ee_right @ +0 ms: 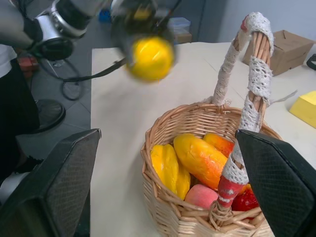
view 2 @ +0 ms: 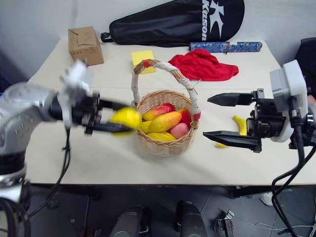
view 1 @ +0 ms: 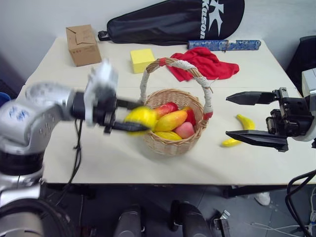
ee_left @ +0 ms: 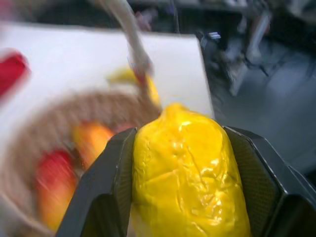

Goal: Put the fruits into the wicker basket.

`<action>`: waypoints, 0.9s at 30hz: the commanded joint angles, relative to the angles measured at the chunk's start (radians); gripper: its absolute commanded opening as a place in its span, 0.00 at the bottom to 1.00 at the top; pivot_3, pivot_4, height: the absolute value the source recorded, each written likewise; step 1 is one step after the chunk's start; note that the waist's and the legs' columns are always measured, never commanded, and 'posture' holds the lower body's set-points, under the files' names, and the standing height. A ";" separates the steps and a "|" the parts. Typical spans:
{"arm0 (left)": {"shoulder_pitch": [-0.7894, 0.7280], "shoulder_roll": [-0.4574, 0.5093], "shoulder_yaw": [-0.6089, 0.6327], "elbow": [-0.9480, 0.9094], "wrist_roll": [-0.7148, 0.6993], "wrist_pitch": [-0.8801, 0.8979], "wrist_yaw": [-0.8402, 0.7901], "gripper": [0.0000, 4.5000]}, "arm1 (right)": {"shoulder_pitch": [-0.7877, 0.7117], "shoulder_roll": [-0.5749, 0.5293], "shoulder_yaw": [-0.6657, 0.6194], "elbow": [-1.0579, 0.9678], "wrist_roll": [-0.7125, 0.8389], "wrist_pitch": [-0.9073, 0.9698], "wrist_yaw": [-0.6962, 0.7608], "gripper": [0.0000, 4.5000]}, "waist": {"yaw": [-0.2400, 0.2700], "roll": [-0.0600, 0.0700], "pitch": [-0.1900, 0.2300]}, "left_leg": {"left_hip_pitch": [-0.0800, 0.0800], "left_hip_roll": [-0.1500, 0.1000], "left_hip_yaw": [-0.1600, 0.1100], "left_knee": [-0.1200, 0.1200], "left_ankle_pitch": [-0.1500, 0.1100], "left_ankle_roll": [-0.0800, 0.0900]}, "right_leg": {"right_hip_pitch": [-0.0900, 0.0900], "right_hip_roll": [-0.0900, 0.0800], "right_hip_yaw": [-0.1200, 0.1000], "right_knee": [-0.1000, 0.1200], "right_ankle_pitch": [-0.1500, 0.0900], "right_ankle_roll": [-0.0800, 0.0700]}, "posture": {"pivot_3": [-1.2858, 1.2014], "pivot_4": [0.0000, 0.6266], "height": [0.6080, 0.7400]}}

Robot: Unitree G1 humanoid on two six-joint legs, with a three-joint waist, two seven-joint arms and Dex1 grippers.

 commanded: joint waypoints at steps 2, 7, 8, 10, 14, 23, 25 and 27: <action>-0.057 -0.038 -0.205 0.105 0.239 -0.130 0.102 0.53 | 0.025 0.001 -0.044 -0.020 -0.019 -0.029 -0.015 1.00 | -0.007 0.000 0.000 | 0.000 0.000 0.002 0.000 0.000 0.000 | -0.001 0.001 0.001 0.000 0.000 0.000 | 0.52 0.24 1.00; -0.032 -0.082 -0.283 0.167 0.319 -0.226 0.075 0.61 | 0.062 0.009 -0.071 -0.035 -0.020 -0.028 -0.046 1.00 | -0.011 0.000 0.000 | 0.000 0.001 0.004 -0.001 0.000 -0.002 | -0.004 0.004 0.005 0.000 0.000 -0.001 | 0.52 0.24 1.00; -0.027 -0.084 -0.281 0.168 0.319 -0.227 0.068 0.69 | 0.069 0.009 -0.075 -0.038 -0.021 -0.028 -0.049 1.00 | -0.010 0.000 0.000 | 0.000 0.001 0.004 -0.001 0.000 -0.002 | -0.004 0.004 0.005 0.000 0.000 -0.001 | 0.52 0.24 1.00; -0.015 -0.078 -0.277 0.162 0.327 -0.243 0.057 0.78 | 0.095 0.009 -0.086 -0.042 -0.033 -0.032 -0.050 1.00 | -0.008 0.000 0.000 | 0.000 0.001 0.004 -0.001 0.000 -0.002 | -0.004 0.003 0.005 0.000 0.000 -0.001 | 0.52 0.24 1.00; 0.013 -0.069 -0.175 0.119 0.263 -0.265 0.028 0.98 | 0.147 0.011 -0.126 -0.035 -0.052 -0.032 -0.084 1.00 | -0.006 0.000 0.000 | 0.000 0.001 0.004 0.000 0.000 -0.001 | -0.004 0.002 0.005 0.000 0.000 -0.001 | 0.52 0.24 1.00; 0.225 0.148 0.150 -0.137 -0.170 -0.084 -0.231 0.98 | 0.338 -0.061 0.041 0.127 -0.514 -0.301 -0.071 1.00 | -0.009 0.000 0.000 | 0.000 0.001 0.004 0.000 0.000 -0.002 | -0.004 0.003 0.006 0.001 -0.001 0.000 | 0.52 0.24 1.00; 0.249 0.184 0.180 -0.154 -0.218 -0.063 -0.249 0.98 | 0.291 -0.082 0.131 0.206 -0.616 -0.386 -0.063 1.00 | -0.016 0.000 0.000 | 0.001 0.001 0.005 0.000 0.000 -0.001 | -0.004 0.003 0.007 0.001 -0.001 0.000 | 0.52 0.24 1.00; 0.278 0.215 0.188 -0.175 -0.228 -0.070 -0.257 0.98 | 0.174 -0.084 0.253 0.322 -0.726 -0.485 -0.042 1.00 | -0.023 0.000 0.000 | 0.002 0.000 0.005 0.000 0.000 -0.001 | -0.004 0.002 0.007 0.001 -0.001 0.000 | 0.52 0.24 1.00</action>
